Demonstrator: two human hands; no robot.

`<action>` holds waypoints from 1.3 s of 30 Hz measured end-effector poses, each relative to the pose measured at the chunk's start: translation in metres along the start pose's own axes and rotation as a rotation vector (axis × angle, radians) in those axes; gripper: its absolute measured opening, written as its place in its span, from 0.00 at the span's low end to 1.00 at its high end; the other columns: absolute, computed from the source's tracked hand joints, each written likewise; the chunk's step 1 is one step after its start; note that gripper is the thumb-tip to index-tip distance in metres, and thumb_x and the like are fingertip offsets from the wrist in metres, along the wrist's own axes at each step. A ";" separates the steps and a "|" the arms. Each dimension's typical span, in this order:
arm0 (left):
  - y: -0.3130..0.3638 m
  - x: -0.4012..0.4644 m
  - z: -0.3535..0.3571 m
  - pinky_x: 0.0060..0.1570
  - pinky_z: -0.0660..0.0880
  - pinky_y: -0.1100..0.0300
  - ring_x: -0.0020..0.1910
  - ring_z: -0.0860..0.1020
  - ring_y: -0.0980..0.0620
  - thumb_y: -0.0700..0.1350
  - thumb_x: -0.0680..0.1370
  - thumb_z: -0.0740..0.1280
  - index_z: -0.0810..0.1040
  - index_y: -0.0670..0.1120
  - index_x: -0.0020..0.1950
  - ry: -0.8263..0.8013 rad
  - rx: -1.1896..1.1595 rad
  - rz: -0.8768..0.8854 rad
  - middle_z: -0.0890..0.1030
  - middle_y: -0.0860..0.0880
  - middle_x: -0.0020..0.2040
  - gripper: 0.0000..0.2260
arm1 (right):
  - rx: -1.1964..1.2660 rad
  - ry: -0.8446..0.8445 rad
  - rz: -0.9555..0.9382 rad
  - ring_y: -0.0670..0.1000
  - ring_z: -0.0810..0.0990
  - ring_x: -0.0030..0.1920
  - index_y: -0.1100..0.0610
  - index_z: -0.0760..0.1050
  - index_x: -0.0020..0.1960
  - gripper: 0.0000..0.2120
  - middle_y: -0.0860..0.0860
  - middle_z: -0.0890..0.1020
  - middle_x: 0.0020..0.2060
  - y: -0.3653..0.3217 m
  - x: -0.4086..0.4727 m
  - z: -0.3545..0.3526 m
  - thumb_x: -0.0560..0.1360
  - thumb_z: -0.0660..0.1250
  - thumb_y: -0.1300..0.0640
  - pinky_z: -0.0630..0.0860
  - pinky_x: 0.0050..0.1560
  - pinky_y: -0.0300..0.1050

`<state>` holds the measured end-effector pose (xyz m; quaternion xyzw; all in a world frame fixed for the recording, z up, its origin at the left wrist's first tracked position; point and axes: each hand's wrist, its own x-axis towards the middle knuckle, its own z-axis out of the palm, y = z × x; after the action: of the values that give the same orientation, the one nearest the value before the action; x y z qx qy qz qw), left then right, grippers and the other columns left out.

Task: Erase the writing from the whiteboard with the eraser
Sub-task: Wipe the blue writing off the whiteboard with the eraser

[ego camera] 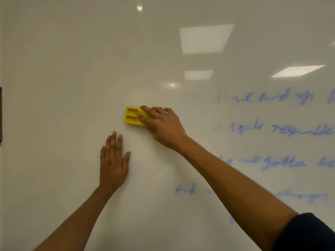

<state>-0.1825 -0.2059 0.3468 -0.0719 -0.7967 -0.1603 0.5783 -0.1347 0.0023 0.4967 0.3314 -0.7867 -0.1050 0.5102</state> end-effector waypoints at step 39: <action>0.122 0.037 0.044 0.80 0.48 0.45 0.82 0.50 0.50 0.52 0.84 0.48 0.51 0.48 0.83 0.082 0.007 0.191 0.52 0.48 0.83 0.27 | -0.264 0.295 0.258 0.58 0.75 0.63 0.52 0.73 0.68 0.20 0.54 0.74 0.69 0.124 -0.169 -0.043 0.77 0.65 0.54 0.71 0.57 0.53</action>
<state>-0.1977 -0.0793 0.3906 -0.1390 -0.7622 -0.1047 0.6235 -0.1048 0.2099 0.4542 0.1704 -0.7189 -0.0913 0.6677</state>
